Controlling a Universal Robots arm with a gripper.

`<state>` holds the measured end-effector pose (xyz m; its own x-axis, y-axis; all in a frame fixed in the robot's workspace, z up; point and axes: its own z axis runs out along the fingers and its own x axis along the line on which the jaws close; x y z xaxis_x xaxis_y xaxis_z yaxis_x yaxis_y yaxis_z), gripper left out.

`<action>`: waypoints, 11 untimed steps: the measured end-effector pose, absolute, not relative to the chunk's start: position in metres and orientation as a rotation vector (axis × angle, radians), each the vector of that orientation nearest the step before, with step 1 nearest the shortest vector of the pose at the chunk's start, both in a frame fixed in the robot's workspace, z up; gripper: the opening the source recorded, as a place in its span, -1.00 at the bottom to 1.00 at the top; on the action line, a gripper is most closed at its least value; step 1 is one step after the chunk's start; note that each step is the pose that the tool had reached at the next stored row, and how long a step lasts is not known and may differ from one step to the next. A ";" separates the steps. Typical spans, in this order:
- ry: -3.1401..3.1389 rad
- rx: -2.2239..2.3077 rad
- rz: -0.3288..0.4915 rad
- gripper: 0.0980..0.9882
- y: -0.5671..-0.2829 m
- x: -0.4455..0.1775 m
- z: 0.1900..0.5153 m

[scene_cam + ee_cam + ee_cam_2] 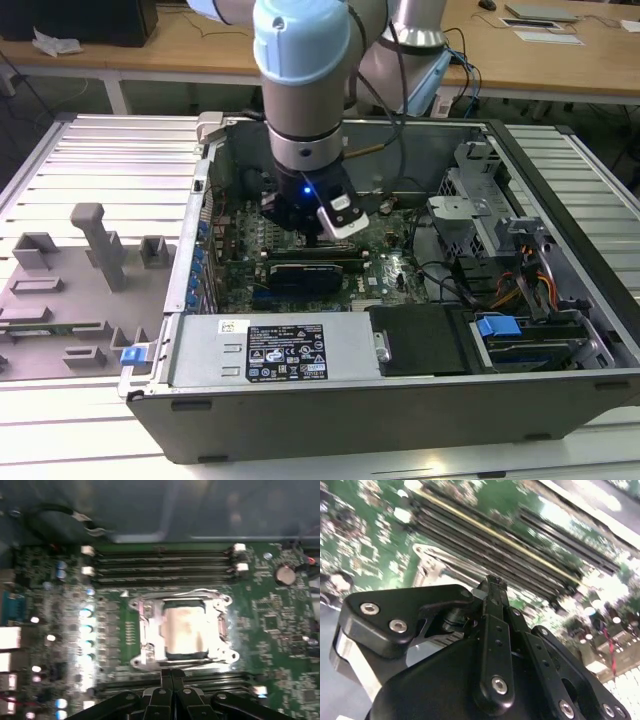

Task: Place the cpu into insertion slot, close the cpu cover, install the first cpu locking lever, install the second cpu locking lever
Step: 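Install the second cpu locking lever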

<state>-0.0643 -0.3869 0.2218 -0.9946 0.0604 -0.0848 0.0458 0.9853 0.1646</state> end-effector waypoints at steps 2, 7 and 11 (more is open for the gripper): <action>3.043 0.082 0.231 -0.98 -0.380 -0.059 0.222; 3.047 0.078 0.161 -0.98 -0.351 -0.054 0.222; 3.048 0.077 0.124 -0.98 -0.332 -0.051 0.222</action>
<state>-0.0514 -0.3318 0.2223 -0.9947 0.0537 -0.0875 0.0464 0.9955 0.0832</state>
